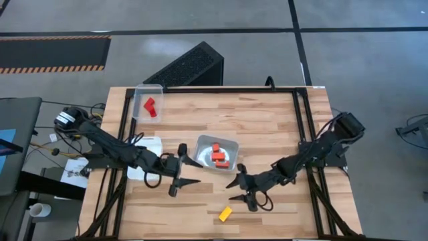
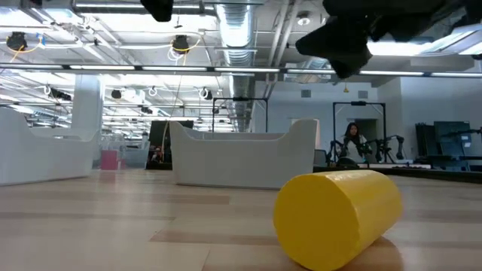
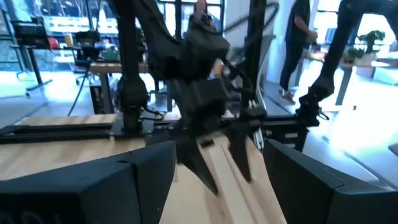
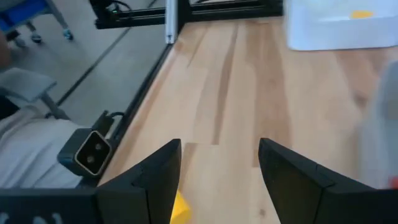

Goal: Sort & place blocks by color
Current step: Put the yellow wooden block into the white bin

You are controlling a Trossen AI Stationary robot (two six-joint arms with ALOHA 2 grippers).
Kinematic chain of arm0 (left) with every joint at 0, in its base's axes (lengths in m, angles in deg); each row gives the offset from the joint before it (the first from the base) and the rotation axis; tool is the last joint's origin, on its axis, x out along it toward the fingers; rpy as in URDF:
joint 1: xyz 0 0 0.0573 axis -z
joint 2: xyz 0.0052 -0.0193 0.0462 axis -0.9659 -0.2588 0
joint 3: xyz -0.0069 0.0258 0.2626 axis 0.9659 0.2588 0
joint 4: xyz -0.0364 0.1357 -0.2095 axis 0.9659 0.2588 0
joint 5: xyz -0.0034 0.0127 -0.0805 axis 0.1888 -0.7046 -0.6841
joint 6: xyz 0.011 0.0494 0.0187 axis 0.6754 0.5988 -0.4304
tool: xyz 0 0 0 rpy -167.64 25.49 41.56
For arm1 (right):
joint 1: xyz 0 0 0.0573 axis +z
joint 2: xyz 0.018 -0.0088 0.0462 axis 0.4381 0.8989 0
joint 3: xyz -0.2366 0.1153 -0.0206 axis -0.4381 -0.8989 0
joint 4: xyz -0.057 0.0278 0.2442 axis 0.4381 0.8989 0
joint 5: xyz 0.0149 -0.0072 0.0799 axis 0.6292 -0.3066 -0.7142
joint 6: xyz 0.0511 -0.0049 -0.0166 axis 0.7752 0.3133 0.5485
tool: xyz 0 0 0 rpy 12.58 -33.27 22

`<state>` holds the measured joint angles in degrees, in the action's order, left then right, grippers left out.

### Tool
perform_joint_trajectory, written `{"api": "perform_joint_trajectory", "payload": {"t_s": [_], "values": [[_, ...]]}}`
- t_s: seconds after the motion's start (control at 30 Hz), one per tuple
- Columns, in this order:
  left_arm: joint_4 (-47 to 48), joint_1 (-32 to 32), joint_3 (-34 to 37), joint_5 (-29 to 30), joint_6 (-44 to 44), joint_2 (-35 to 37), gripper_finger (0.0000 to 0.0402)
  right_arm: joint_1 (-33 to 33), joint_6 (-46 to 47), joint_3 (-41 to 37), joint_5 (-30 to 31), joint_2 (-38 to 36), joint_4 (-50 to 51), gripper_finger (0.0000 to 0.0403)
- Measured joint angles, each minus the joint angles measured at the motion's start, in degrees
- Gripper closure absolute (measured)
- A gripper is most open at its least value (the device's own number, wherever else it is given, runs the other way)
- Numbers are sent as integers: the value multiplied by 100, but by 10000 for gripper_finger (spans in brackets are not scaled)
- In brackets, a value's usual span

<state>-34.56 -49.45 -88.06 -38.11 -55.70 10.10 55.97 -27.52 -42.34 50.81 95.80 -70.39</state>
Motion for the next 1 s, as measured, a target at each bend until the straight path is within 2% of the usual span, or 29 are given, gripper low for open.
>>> {"api": "perform_joint_trajectory", "payload": {"t_s": [0.2, 0.43, 0.8, 1.0], "values": [[-205, -134, 126, 0, 8, 0, 172, 76, -45, 2, -426, 813, -781, 165], [-185, -275, 124, 22, -5, -1, 172, 248, -337, 44, -511, 1706, -1547, 164], [-126, -390, 122, 66, -415, -2, 172, 427, -289, 589, -575, 2563, -1481, 163], [-62, -390, 122, 66, -462, -2, 172, 400, -162, 605, -594, 2584, -1050, 163]]}}
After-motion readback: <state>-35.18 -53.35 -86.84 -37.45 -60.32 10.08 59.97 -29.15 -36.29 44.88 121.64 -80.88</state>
